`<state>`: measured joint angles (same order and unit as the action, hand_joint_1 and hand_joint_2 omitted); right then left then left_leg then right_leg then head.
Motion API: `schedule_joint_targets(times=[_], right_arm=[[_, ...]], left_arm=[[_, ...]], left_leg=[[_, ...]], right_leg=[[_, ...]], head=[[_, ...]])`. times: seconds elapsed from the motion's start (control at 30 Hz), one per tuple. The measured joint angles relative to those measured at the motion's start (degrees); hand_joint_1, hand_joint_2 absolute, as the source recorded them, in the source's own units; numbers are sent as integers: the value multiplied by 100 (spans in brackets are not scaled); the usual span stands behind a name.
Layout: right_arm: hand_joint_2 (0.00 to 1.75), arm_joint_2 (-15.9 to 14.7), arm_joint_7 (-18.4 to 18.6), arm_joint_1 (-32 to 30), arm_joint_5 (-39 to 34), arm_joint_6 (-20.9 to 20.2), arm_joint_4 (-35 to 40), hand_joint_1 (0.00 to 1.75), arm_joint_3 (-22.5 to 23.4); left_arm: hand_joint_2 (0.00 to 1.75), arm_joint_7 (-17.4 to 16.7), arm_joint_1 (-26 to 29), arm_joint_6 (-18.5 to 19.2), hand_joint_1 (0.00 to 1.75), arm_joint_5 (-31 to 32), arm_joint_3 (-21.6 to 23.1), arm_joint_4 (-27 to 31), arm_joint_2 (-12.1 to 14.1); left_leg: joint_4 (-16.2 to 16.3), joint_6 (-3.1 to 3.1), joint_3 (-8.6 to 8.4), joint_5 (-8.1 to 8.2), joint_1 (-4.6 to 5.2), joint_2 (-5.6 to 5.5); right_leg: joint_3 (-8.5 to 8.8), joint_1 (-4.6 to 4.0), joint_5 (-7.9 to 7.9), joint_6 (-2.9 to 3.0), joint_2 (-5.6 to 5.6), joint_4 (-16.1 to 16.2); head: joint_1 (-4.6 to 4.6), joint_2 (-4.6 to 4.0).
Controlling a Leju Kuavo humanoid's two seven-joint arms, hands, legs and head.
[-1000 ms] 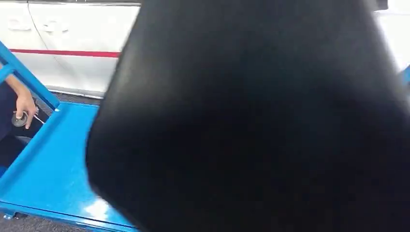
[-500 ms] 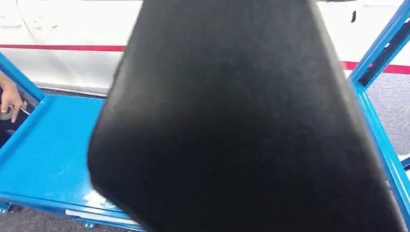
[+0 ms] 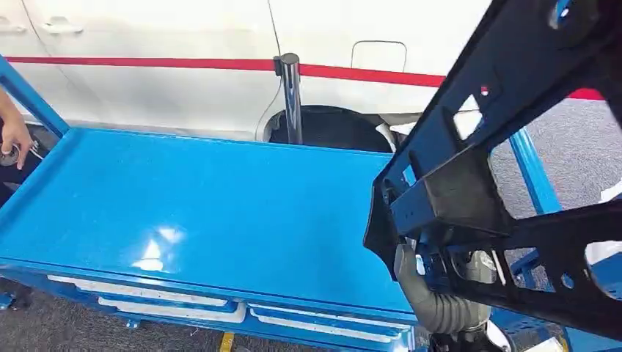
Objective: Take the parts from the cabinet and place them on the table.
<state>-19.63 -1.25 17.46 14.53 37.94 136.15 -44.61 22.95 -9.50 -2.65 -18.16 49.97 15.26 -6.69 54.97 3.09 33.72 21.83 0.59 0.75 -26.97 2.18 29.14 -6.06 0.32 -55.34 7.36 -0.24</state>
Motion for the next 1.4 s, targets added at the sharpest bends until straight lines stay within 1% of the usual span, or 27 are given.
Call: schedule_joint_targets(times=[0.13,0.17,0.2,0.27,0.3,0.33,0.37,0.43,0.47,0.5,0.53,0.6,0.63,0.67,0.7,0.8,0.87,0.93,0.97,1.0,1.03,1.1,1.13,1.2,1.3,1.33,1.4], right_arm=[[175,-7,-107,-72,-207,-122,0,175,76],[175,-7,-124,-73,-273,-140,0,175,92],[175,-7,-142,-76,-352,-162,0,175,118],[175,-7,-199,-119,-526,-190,-2,175,149],[175,-7,-219,-140,-590,-194,-2,175,168],[175,-7,-238,-160,-629,-194,-2,175,179],[175,-7,-254,-171,-640,-197,-2,175,197],[175,-7,-275,-172,-669,-199,-2,175,223],[175,-7,-295,-173,-655,-197,-2,175,236],[175,-7,-313,-177,-620,-194,-2,175,256],[175,-7,-330,-206,-585,-194,-2,175,275],[175,-7,-295,-227,-386,-195,-2,175,304],[175,-7,-241,-236,-232,-201,-2,175,317],[175,-13,-199,-258,-125,-219,-2,175,336],[175,-9,-175,-258,-61,-221,0,175,345],[175,-24,-96,-279,2,-240,-4,175,352],[175,-24,-83,-303,33,-245,-4,175,356],[175,-24,-70,-303,40,-254,-4,175,358],[175,-24,-68,-304,42,-258,-4,175,361],[175,-31,-68,-310,42,-260,-4,175,361],[175,-28,-68,-310,44,-275,-2,175,363],[175,-31,-68,-307,44,-278,-2,175,365],[175,-28,-68,-307,44,-278,-2,175,367],[175,-37,-63,-302,39,-297,-4,175,374],[175,-39,-63,-309,40,-337,-4,175,380],[175,-39,-59,-312,37,-339,-4,175,380],[175,-39,-57,-316,31,-358,-4,175,382]], left_arm=[[0,-4,28,-35,0,-83,0,0,4],[0,-7,38,-35,0,-94,0,0,4],[0,-7,47,-37,0,-109,2,0,2],[0,-7,50,-37,0,-138,2,0,4],[0,-7,50,-37,0,-149,2,0,4],[0,-7,49,-42,0,-153,2,0,4],[0,-7,49,-41,0,-153,2,0,4],[0,-7,42,-41,0,-151,2,0,2],[0,-7,25,-37,0,-151,2,0,2],[0,-7,8,-37,0,-151,2,0,13],[0,0,-14,-35,0,-146,2,0,13],[0,0,-7,-42,0,-153,2,0,11],[0,4,-8,-44,0,-153,2,0,15],[0,11,-12,-46,0,-153,2,0,15],[0,13,-17,-46,0,-153,2,0,13],[0,13,15,-63,0,-155,9,0,-4],[0,13,40,-87,0,-155,9,0,-4],[0,13,45,-100,0,-153,11,0,-6],[0,13,38,-101,0,-155,11,0,-9],[0,13,22,-109,0,-155,11,0,-9],[0,18,15,-107,0,-151,11,0,-9],[0,17,16,-109,0,-153,13,0,-15],[0,15,27,-109,0,-153,13,0,-9],[0,13,35,-111,0,-155,15,0,-11],[0,13,39,-129,0,-170,20,0,-11],[0,13,50,-129,0,-170,28,0,-11],[0,13,69,-135,0,-192,39,0,-9]], left_leg=[[65,-118,88,-114,-16,-4],[198,-155,161,110,-31,-16],[546,-193,275,500,-39,-18],[1448,-235,515,1114,-53,-17],[1806,-227,570,1243,-52,-17],[1926,-203,529,1201,-48,-17],[1790,-154,348,1017,-33,-20],[940,24,-269,655,27,-26],[365,150,-677,647,95,-38],[-132,259,-964,833,139,-26],[-237,195,-1012,830,148,-16],[-277,251,-893,745,192,-30],[-406,293,-906,614,187,-64],[-494,262,-922,478,152,-80],[-534,283,-861,402,141,-109],[-513,251,-672,244,137,-152],[-456,223,-581,176,129,-212],[-340,192,-464,156,101,-306],[-252,174,-407,160,96,-336],[-196,140,-328,172,128,-355],[-142,120,-282,164,128,-390],[-156,42,-241,108,106,-480],[-125,15,-212,95,115,-538],[214,-87,-51,367,97,-259],[1634,-219,597,1005,-23,-173],[1879,-242,699,1045,-59,-168],[1430,-260,441,765,-97,-124]], right_leg=[[-209,16,-77,338,-44,-95],[-264,-1,-129,406,-49,-98],[-344,-8,-194,455,-48,-100],[-505,-39,-314,474,-43,-106],[-590,-60,-375,479,-40,-108],[-668,-81,-433,486,-40,-110],[-751,-107,-498,493,-38,-109],[-886,-160,-620,502,-24,-107],[-930,-152,-680,505,-22,-108],[-951,-188,-714,470,-32,-110],[-947,-141,-769,429,-76,-77],[-919,-74,-855,326,-134,5],[-900,-105,-918,274,-148,69],[-960,-97,-830,280,-124,-6],[-1060,-114,-546,269,-85,-252],[-1433,-108,257,204,-55,-1536],[-1218,-96,232,178,-55,-1505],[-509,-78,-126,164,-5,-534],[-161,-52,-218,162,181,8],[-121,-88,-108,211,361,106],[-165,-66,-159,303,250,109],[-185,-119,-172,365,151,79],[-197,-74,-210,419,74,102],[-214,-56,-243,480,-48,106],[-255,-58,-250,494,-232,104],[-259,-54,-251,493,-299,104],[-246,-45,-249,488,-434,104]], head=[[2,-2],[2,-2],[7,-2],[7,-2],[7,-2],[4,-2],[5,-2],[5,-2],[2,-2],[-6,-2],[-2,0],[20,-2],[24,-2],[16,-2],[9,-2],[-6,-2],[-9,-2],[-9,0],[-11,-2],[-15,-2],[-9,-2],[-11,-2],[-15,-2],[-6,-2],[-11,-2],[-11,-2],[-11,-2]])
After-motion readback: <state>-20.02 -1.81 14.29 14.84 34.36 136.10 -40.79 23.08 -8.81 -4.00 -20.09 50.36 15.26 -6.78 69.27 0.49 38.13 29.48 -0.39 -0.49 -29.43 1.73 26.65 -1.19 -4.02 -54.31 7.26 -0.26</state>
